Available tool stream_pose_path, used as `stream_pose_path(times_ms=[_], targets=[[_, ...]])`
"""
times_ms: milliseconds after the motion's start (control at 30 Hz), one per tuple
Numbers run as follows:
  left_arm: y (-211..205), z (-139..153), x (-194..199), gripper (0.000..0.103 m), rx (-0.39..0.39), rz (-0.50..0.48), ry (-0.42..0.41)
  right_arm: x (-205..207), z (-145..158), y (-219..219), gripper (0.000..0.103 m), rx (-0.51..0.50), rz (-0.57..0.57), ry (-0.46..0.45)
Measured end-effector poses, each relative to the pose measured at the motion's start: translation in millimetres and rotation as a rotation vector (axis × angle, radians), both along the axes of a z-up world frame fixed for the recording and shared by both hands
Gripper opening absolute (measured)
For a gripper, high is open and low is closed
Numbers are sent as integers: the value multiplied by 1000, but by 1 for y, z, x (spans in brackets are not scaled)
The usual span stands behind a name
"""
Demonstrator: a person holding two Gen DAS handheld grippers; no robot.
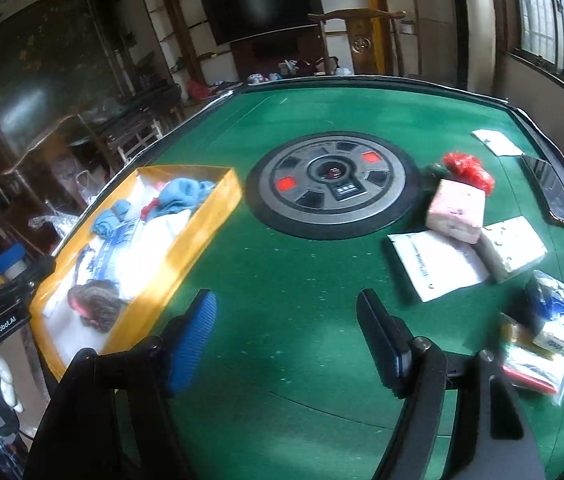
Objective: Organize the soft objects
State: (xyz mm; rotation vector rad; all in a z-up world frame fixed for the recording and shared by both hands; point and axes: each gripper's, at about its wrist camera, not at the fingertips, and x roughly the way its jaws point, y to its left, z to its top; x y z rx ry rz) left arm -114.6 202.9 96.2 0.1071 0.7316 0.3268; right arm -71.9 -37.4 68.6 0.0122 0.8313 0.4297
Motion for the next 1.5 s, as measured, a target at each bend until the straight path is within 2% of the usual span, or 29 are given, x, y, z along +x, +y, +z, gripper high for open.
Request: stream_pose_path(times_ms=[500, 767, 900, 1133, 1300, 1400, 1500], targets=[[-38, -9, 16, 79, 57, -57, 54, 41, 15, -117, 69, 88, -240, -8], [-47, -16, 21, 79, 66, -74, 81, 67, 13, -162, 72, 64, -346, 4], [-49, -17, 20, 79, 46, -93, 88, 80, 8, -177, 72, 50, -380, 23], [-51, -22, 20, 79, 2, -123, 105, 118, 0, -192, 72, 42, -422, 98], [-51, -22, 19, 79, -22, -136, 108, 153, -24, -192, 71, 72, -437, 225], [-52, -21, 17, 79, -46, -156, 103, 162, -38, -181, 70, 50, -400, 289], [-51, -20, 17, 79, -98, -175, 102, 148, -37, -154, 64, -1, -293, 260]])
